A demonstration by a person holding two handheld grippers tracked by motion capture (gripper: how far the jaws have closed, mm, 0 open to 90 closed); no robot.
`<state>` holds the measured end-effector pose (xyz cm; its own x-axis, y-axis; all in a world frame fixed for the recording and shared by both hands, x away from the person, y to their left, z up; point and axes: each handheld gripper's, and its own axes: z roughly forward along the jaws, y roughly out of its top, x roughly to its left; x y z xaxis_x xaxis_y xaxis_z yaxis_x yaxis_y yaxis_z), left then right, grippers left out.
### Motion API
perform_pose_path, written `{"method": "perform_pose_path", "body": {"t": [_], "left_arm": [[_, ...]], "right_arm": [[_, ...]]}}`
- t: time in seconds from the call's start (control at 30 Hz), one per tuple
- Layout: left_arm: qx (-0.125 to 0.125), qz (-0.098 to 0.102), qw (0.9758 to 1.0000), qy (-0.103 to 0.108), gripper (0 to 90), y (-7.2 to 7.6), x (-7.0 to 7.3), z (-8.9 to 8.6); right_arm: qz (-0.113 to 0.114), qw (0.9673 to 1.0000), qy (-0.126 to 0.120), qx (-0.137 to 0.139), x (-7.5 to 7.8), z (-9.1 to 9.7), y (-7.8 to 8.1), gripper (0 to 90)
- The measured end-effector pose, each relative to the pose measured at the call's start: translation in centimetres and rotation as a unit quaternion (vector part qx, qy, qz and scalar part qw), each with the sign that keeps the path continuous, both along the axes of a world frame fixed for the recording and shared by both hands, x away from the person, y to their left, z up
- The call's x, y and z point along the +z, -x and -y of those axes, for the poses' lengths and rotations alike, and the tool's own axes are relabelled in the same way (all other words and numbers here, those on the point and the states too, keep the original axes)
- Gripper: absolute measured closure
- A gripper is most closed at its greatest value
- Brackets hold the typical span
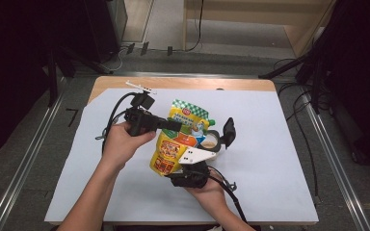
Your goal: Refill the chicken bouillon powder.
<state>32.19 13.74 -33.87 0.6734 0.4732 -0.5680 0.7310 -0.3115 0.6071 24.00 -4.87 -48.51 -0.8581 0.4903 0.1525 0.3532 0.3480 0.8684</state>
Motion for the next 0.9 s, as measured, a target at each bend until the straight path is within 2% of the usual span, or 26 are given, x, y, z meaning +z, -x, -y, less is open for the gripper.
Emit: {"method": "perform_pose_path", "body": {"t": [0.17, 0.47, 0.63, 0.83, 0.9], "left_arm": [[-0.003, 0.002, 0.9999, 0.017, 90.0, 0.1, 0.5, -0.5], [0.005, 0.016, 0.9997, 0.019, 90.0, 0.2, 1.0, -1.3], [0.021, 0.019, 0.9993, 0.026, 90.0, 0.0, 1.1, -2.2], [0.051, 0.026, 0.9983, 0.014, 90.0, -0.5, 0.8, -3.6], [0.059, 0.024, 0.9978, 0.017, 90.0, -0.8, 0.6, -4.2]], "right_arm": [[0.003, 1.0000, 0.000, -0.004, 0.0, 0.2, -0.1, 46.3], [-0.003, 0.9999, -0.002, -0.011, 0.1, 0.6, -0.3, 46.1], [-0.005, 0.9999, -0.005, -0.011, 0.2, 0.8, -0.3, 46.3], [-0.013, 0.9999, 0.000, -0.006, 0.1, 0.8, -0.4, 47.5], [-0.011, 0.9999, 0.003, -0.005, 0.1, 0.8, -0.4, 47.5]]}}
